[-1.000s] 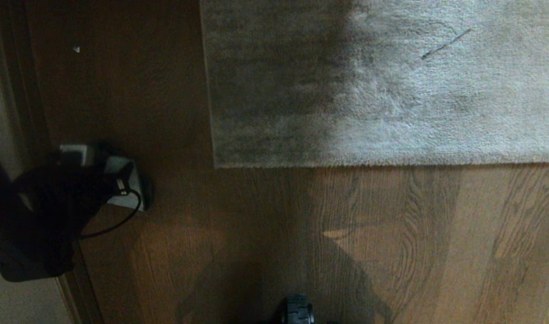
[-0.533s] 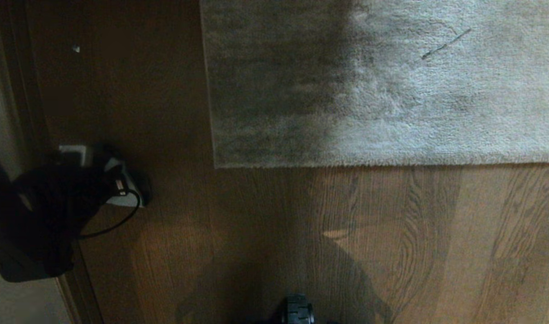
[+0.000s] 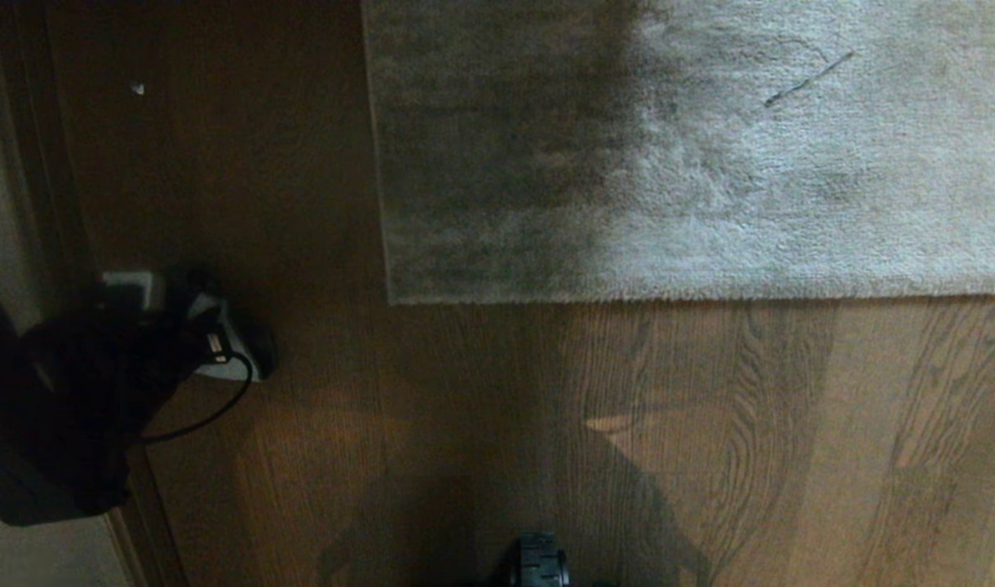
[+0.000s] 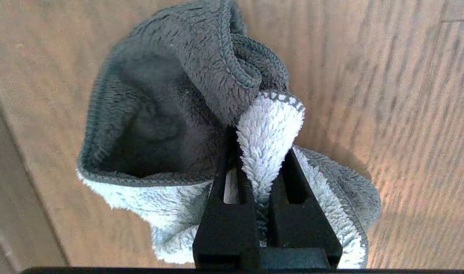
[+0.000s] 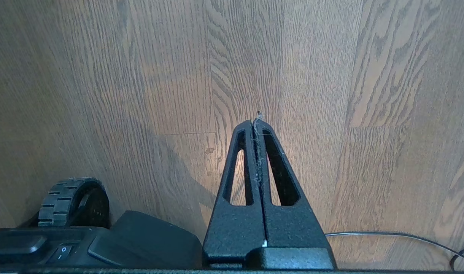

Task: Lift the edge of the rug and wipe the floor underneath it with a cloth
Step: Pick up the rag

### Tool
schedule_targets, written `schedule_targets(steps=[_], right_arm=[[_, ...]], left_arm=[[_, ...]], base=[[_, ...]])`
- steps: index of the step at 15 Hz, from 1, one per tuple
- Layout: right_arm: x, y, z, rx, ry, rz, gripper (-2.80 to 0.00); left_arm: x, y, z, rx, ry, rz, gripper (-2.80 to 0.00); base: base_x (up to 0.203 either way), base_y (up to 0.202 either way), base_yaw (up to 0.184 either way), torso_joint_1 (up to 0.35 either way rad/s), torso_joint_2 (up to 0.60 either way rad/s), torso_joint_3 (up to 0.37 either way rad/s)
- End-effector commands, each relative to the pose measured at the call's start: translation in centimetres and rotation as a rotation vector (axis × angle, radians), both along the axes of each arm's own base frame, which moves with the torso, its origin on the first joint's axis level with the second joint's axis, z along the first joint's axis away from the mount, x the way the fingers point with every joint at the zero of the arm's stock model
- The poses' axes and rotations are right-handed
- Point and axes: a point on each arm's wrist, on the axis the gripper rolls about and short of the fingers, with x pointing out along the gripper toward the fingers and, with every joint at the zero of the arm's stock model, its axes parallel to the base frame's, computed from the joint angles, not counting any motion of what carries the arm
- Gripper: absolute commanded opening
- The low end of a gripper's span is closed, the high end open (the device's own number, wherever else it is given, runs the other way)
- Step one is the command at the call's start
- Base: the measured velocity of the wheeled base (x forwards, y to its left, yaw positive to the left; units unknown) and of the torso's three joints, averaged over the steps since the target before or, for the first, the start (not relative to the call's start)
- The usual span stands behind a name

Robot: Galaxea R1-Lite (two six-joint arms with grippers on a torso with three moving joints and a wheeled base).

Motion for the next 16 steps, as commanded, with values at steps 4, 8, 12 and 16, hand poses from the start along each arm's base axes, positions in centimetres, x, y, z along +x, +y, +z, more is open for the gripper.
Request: schedule_targets(steps=[4, 8, 12, 16], right_arm=[[0.0, 0.0, 0.0, 0.0, -0.001, 0.0, -2.8], [0.0, 0.0, 0.0, 0.0, -0.001, 0.0, -2.8], [0.0, 0.0, 0.0, 0.0, 0.001, 0.0, -2.8], [0.0, 0.0, 0.0, 0.0, 0.0, 0.0, -2.8]], left_arm=[[-1.5, -0.2, 2.5, 0.019, -0.09, 0.009, -2.8], [-2.9, -0.6, 3.5, 0.023, -0.1, 0.005, -2.8], [-4.9, -1.3, 3.7, 0.018, -0.078, -0.007, -2.8], [-7.0, -1.8, 4.4, 0.019, -0.083, -0.016, -2.8]], base=[[0.0, 0.0, 0.0, 0.0, 0.0, 0.0], [0.0, 0.0, 0.0, 0.0, 0.0, 0.0], [0.0, 0.0, 0.0, 0.0, 0.0, 0.0], [0.0, 0.0, 0.0, 0.0, 0.0, 0.0]])
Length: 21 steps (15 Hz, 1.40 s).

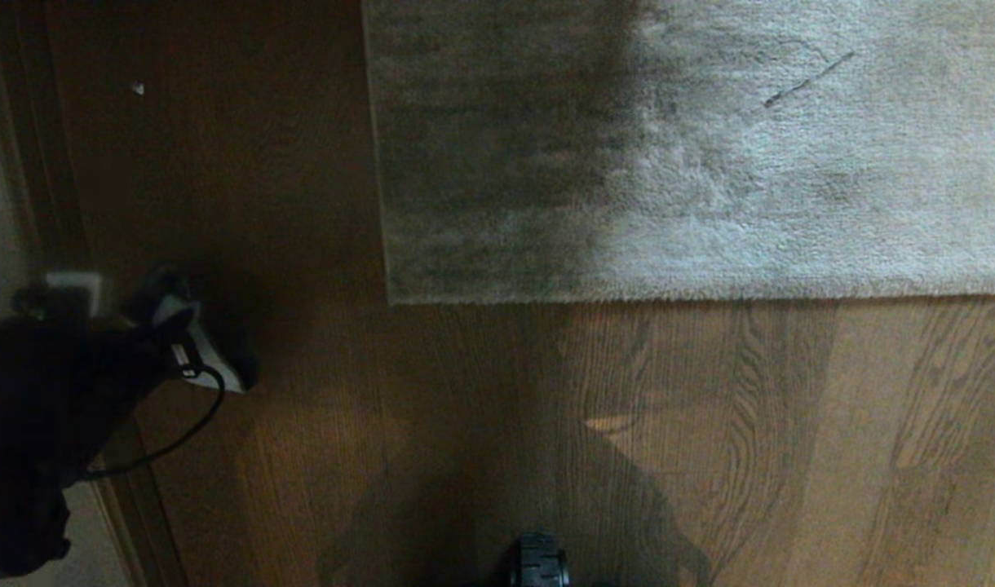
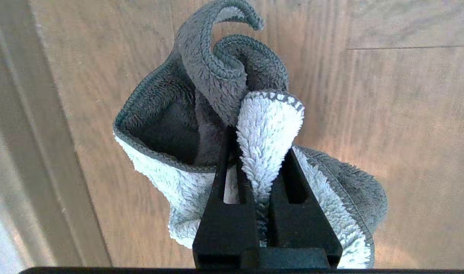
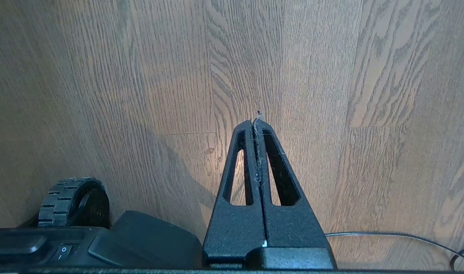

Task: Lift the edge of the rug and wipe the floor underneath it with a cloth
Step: Pick up the rag

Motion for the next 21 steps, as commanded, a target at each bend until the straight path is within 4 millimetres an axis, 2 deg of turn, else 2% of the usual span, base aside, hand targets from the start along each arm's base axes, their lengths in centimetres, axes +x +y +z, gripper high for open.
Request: schedule_targets(steps=[1, 3, 8, 15, 21], right_arm=[[0.0, 0.0, 0.0, 0.0, 0.0, 0.0, -2.8], [0.0, 0.0, 0.0, 0.0, 0.001, 0.0, -2.8], [0.0, 0.0, 0.0, 0.0, 0.001, 0.0, -2.8], [0.0, 0.0, 0.0, 0.0, 0.0, 0.0, -2.8], [0.0, 0.0, 0.0, 0.0, 0.0, 0.0, -2.8]], left_arm=[[-1.6, -0.4, 1.3, 0.014, -0.06, -0.003, -2.8], [-2.8, -1.1, 0.4, 0.004, -0.003, -0.035, -2.8], [-5.0, -2.6, -0.2, -0.007, 0.11, -0.144, -2.8], [-9.3, -4.3, -0.9, -0.025, 0.236, -0.232, -2.8], [-12.1, -6.0, -0.9, -0.025, 0.29, -0.324, -2.8]], base=[[0.0, 0.0, 0.0, 0.0, 0.0, 0.0], [0.0, 0.0, 0.0, 0.0, 0.0, 0.0], [0.0, 0.0, 0.0, 0.0, 0.0, 0.0], [0.0, 0.0, 0.0, 0.0, 0.0, 0.0], [0.0, 0.0, 0.0, 0.0, 0.0, 0.0]])
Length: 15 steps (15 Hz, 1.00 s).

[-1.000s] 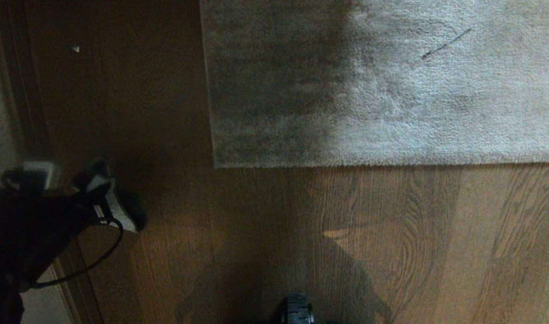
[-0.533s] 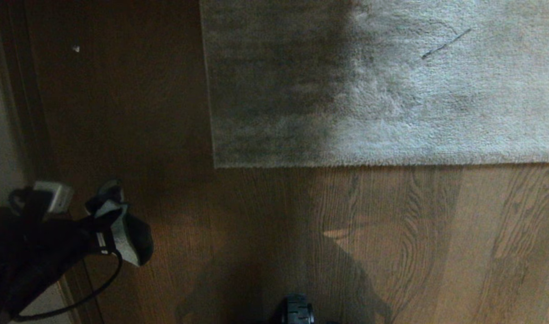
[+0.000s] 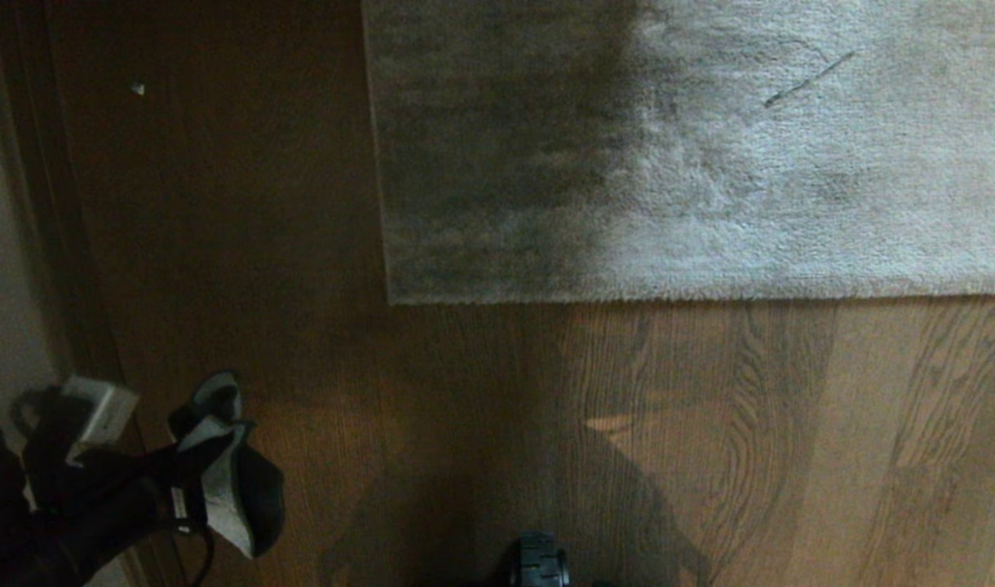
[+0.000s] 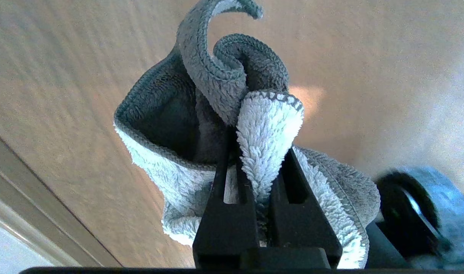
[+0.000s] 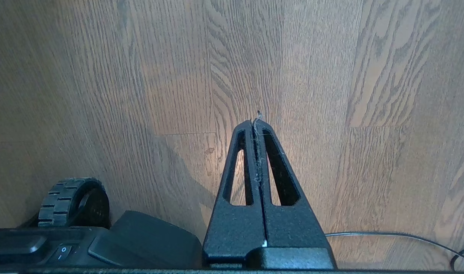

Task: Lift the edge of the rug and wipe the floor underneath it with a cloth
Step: Pick up the rag

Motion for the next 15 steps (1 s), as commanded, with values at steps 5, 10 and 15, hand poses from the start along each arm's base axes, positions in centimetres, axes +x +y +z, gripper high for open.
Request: schedule_targets(steps=[5, 10, 15], right_arm=[[0.0, 0.0, 0.0, 0.0, 0.001, 0.0, -2.8], [0.0, 0.0, 0.0, 0.0, -0.001, 0.0, -2.8], [0.0, 0.0, 0.0, 0.0, -0.001, 0.0, -2.8]], left_arm=[[-2.7, -1.0, 1.0, -0.004, -0.016, -0.068, -2.8], [-5.1, -0.9, 1.0, -0.004, 0.024, -0.071, -2.8], [-7.5, -0.9, 0.4, -0.004, 0.088, -0.071, -2.8]], base=[[0.0, 0.0, 0.0, 0.0, 0.0, 0.0], [0.0, 0.0, 0.0, 0.0, 0.0, 0.0], [0.0, 0.0, 0.0, 0.0, 0.0, 0.0]])
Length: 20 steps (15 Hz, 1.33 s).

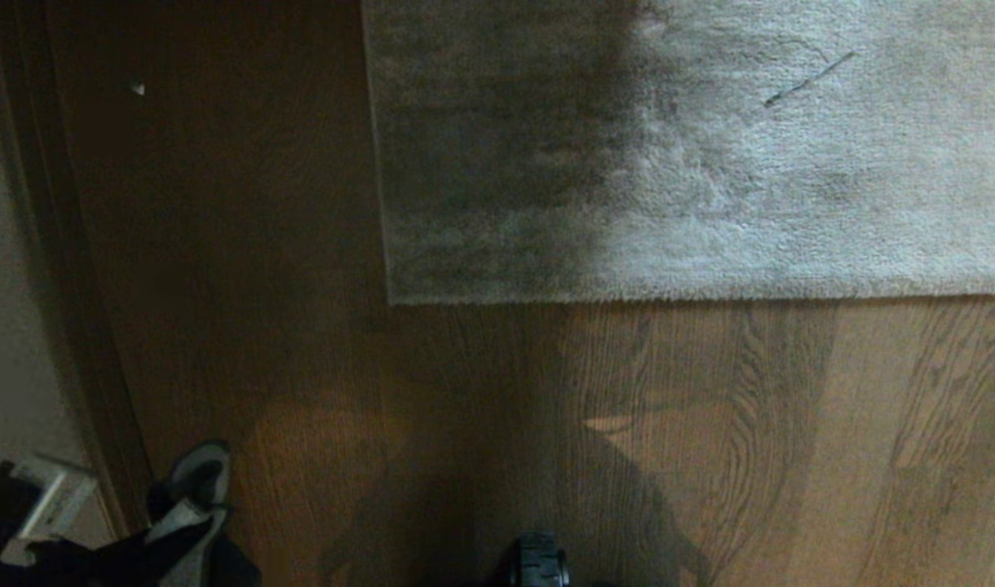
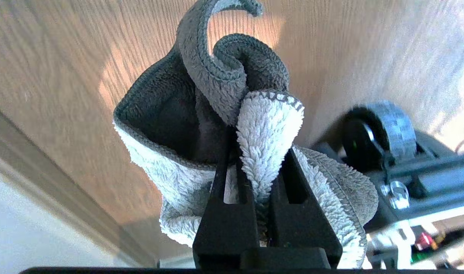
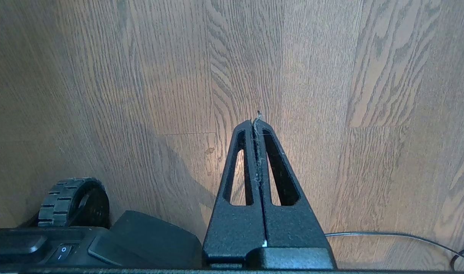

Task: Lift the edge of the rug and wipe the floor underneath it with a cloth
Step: Pick up the rag

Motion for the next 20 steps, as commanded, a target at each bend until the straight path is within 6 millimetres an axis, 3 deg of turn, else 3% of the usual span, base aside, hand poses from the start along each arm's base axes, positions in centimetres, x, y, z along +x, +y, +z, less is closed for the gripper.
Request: schedule_targets(steps=[1, 10, 20], right_arm=[[0.0, 0.0, 0.0, 0.0, 0.0, 0.0, -2.8], [0.0, 0.0, 0.0, 0.0, -0.001, 0.0, -2.8], [0.0, 0.0, 0.0, 0.0, 0.0, 0.0, -2.8]], left_arm=[[-1.5, 0.0, 0.2, -0.001, -0.032, -0.001, -2.8], [-5.8, 0.2, -1.1, 0.0, -0.007, 0.021, -2.8], [-8.9, 0.6, -1.7, 0.002, -0.187, 0.222, -2.8]], base=[[0.0, 0.0, 0.0, 0.0, 0.0, 0.0], [0.0, 0.0, 0.0, 0.0, 0.0, 0.0], [0.0, 0.0, 0.0, 0.0, 0.0, 0.0]])
